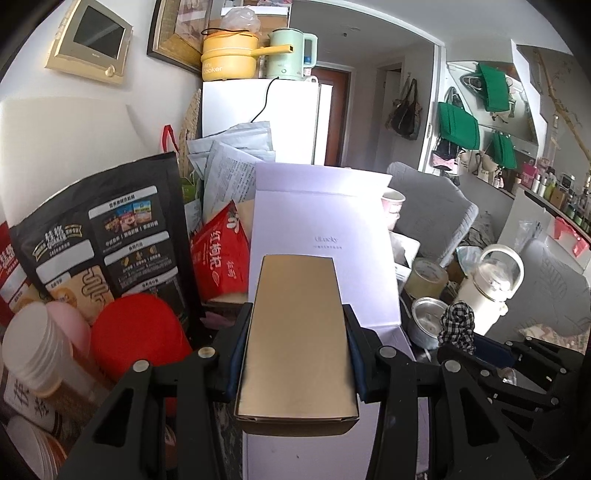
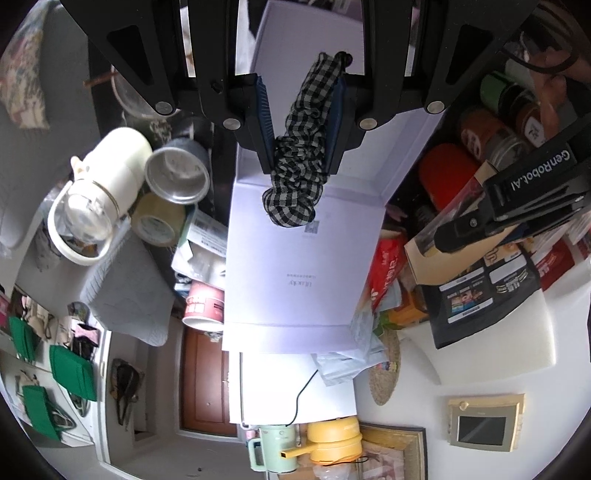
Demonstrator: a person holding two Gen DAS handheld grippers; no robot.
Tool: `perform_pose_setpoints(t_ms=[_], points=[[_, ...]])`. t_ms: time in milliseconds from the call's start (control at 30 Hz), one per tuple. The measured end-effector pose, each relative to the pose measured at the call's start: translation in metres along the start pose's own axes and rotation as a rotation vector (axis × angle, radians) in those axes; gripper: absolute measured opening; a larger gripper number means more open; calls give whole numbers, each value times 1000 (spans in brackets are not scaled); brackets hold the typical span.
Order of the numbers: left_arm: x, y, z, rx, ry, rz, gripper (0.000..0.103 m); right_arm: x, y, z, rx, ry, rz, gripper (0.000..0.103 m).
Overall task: Organize rigid objects
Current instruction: 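Carry the gold box and scrunchie over the open white box with both tools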
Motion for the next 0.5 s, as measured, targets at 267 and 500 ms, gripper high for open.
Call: perform_pose_setpoints(t_ms=[267,500], points=[[1,-5,31,-25,-33,1,45,12,-16,24,-6,19,-12,26],[6,-4,59,-56,-45,24,45,19,-29,51,-27,30,-26,26]])
Point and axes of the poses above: each gripper's, at about its wrist camera, not at the fingertips, and z roughly the way its jaws point, x to its right, y to its underside, the point moved 4 cm from there along z, roughly the way its jaws point, and after that the axes turned 15 degrees about -y, right-handed, at the moved point
